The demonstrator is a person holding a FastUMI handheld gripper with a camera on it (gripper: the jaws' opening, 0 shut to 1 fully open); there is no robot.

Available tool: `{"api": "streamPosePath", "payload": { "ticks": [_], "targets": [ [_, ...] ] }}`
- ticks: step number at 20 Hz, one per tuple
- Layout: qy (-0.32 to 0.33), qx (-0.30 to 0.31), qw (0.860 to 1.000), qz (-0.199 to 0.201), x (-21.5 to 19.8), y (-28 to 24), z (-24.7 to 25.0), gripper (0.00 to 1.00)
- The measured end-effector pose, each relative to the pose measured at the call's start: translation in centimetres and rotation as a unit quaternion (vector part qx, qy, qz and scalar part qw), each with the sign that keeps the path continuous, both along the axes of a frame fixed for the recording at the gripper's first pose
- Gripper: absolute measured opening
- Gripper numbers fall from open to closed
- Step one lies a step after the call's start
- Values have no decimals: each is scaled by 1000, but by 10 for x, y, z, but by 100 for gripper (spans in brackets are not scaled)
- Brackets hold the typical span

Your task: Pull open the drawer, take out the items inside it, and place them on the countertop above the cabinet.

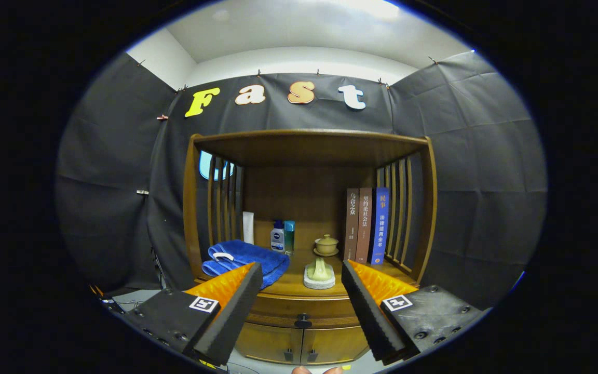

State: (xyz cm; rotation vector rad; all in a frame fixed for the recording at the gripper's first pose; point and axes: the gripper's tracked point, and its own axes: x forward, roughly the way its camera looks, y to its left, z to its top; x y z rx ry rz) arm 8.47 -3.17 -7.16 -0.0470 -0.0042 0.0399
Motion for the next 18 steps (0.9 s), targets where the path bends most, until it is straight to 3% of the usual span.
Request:
{"api": "streamPosePath", "payload": {
  "ticks": [3,9,18],
  "targets": [
    [-10,-5,1000,-12,-22,-6,20,99],
    [-15,41,999,-7,-58,-4,44,99],
    [-26,14,999,-17,-75,-13,60,99]
  ]
}}
